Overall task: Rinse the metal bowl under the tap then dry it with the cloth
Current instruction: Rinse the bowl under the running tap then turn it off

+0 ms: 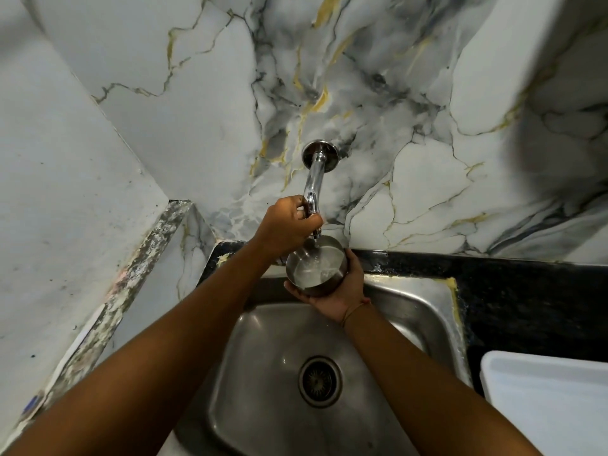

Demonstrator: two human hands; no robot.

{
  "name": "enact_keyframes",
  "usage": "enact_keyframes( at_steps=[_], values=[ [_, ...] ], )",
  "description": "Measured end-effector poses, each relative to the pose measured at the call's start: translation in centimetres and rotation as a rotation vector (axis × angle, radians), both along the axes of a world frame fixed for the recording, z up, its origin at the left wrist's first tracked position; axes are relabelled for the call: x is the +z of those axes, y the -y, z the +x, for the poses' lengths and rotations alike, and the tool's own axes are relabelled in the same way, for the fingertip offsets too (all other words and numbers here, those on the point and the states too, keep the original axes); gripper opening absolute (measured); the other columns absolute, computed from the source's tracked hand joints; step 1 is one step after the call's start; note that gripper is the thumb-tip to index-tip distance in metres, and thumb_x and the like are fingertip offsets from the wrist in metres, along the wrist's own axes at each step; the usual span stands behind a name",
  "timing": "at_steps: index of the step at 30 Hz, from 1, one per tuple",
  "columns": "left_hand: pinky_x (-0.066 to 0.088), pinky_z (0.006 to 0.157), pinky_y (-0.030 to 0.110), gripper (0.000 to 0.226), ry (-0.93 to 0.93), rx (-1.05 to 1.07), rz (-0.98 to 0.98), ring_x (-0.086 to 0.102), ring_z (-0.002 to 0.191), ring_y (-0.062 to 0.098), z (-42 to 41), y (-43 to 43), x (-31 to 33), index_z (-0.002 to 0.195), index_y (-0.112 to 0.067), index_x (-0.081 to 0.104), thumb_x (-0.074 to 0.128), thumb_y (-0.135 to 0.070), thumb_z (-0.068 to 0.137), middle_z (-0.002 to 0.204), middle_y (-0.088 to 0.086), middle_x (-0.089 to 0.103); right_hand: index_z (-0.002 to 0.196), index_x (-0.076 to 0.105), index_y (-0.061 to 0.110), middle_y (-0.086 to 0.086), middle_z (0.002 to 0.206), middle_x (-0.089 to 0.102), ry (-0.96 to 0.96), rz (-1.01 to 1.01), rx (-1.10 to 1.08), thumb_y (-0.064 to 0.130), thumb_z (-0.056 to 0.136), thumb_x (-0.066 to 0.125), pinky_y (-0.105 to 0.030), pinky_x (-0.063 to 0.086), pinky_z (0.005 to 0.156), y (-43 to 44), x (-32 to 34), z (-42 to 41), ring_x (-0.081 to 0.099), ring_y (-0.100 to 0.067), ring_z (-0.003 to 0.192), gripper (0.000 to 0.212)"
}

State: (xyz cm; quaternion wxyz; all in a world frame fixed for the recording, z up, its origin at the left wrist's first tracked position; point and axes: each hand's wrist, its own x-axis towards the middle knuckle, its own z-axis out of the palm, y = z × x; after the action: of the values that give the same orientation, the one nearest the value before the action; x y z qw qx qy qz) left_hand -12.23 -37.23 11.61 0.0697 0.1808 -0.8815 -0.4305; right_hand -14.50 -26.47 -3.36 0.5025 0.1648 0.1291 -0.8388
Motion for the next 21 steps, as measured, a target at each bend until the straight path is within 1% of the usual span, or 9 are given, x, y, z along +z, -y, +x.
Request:
enact_keyframes(
  at_steps=[3, 5, 9, 11, 15, 16, 18, 19, 21],
  values=[
    [0.053, 0.068, 0.033, 0.010, -0.006, -0.046, 0.039, 0.052, 0.039, -0.004, -0.1, 0.3, 0.0, 0.089, -0.010, 0.062, 0.068, -0.018, 0.089, 0.038, -0.020, 0.054, 0.139, 0.055, 0.015, -0.024, 0.142, 0.056, -0.005, -0.002, -0.001, 0.064, 0.075, 0.061, -0.069, 0.035, 0.108, -0.1, -0.2, 0.0, 0.050, -0.046, 0.129, 0.081],
    [0.056, 0.073, 0.038, 0.010, -0.006, -0.070, 0.061, 0.053, 0.041, -0.003, -0.1, 0.4, 0.0, 0.085, -0.014, 0.059, 0.067, -0.018, 0.089, 0.039, -0.019, 0.055, 0.139, 0.056, 0.015, -0.024, 0.142, 0.056, -0.011, -0.001, 0.008, 0.065, 0.075, 0.062, -0.070, 0.035, 0.108, -0.4, -0.4, 0.1, 0.050, -0.046, 0.130, 0.081],
    [0.050, 0.069, 0.026, 0.017, 0.000, -0.126, 0.082, 0.055, 0.043, -0.004, -0.1, 0.6, 0.1, 0.080, -0.019, 0.054, 0.066, -0.016, 0.092, 0.040, -0.021, 0.056, 0.138, 0.056, 0.017, -0.025, 0.139, 0.057, -0.012, 0.056, -0.026, 0.064, 0.077, 0.060, -0.069, 0.037, 0.108, -1.0, -0.7, -0.4, 0.050, -0.048, 0.128, 0.077],
    [0.049, 0.067, 0.025, 0.021, 0.003, -0.144, 0.076, 0.054, 0.043, -0.004, -0.2, 0.8, 0.1, 0.078, -0.021, 0.053, 0.066, -0.015, 0.092, 0.040, -0.021, 0.055, 0.137, 0.055, 0.017, -0.025, 0.138, 0.057, 0.003, 0.087, -0.070, 0.064, 0.076, 0.061, -0.066, 0.039, 0.107, -1.0, -0.6, -1.4, 0.052, -0.047, 0.126, 0.077],
    [0.049, 0.065, 0.027, 0.017, 0.003, -0.148, 0.051, 0.051, 0.042, -0.002, -0.4, 1.2, -0.2, 0.080, -0.018, 0.055, 0.067, -0.017, 0.091, 0.039, -0.020, 0.051, 0.136, 0.056, 0.017, -0.024, 0.139, 0.057, -0.040, 0.085, -0.070, 0.067, 0.079, 0.057, -0.063, 0.037, 0.110, -0.1, 0.8, -2.4, 0.051, -0.046, 0.127, 0.076],
    [0.051, 0.066, 0.029, 0.015, 0.005, -0.150, 0.046, 0.051, 0.042, -0.002, -0.5, 1.3, -0.3, 0.082, -0.017, 0.056, 0.067, -0.017, 0.091, 0.040, -0.020, 0.051, 0.135, 0.056, 0.016, -0.024, 0.139, 0.057, -0.051, 0.077, -0.054, 0.068, 0.080, 0.055, -0.063, 0.037, 0.111, 0.1, 1.1, -2.3, 0.051, -0.046, 0.128, 0.075],
    [0.059, 0.074, 0.040, 0.013, 0.012, -0.160, 0.040, 0.051, 0.044, -0.002, -0.5, 1.4, -0.3, 0.086, -0.015, 0.058, 0.068, -0.020, 0.091, 0.041, -0.020, 0.051, 0.135, 0.057, 0.015, -0.025, 0.140, 0.057, -0.070, 0.074, -0.001, 0.069, 0.081, 0.053, -0.064, 0.036, 0.111, 0.2, 1.0, -1.8, 0.050, -0.047, 0.129, 0.077],
    [0.059, 0.078, 0.043, 0.013, 0.016, -0.166, 0.045, 0.052, 0.044, -0.002, -0.4, 1.4, -0.3, 0.086, -0.015, 0.058, 0.068, -0.020, 0.091, 0.041, -0.019, 0.051, 0.136, 0.057, 0.014, -0.025, 0.140, 0.056, -0.074, 0.077, 0.026, 0.069, 0.080, 0.054, -0.065, 0.036, 0.110, 0.0, 0.7, -1.4, 0.049, -0.047, 0.129, 0.078],
    [0.059, 0.077, 0.039, 0.015, 0.021, -0.181, 0.066, 0.055, 0.044, -0.002, -0.4, 1.4, 0.0, 0.083, -0.017, 0.055, 0.066, -0.017, 0.093, 0.040, -0.020, 0.053, 0.138, 0.056, 0.014, -0.025, 0.141, 0.056, -0.065, 0.095, 0.050, 0.067, 0.080, 0.056, -0.067, 0.034, 0.111, -0.8, -0.3, -1.0, 0.049, -0.047, 0.129, 0.078]
  ],
)
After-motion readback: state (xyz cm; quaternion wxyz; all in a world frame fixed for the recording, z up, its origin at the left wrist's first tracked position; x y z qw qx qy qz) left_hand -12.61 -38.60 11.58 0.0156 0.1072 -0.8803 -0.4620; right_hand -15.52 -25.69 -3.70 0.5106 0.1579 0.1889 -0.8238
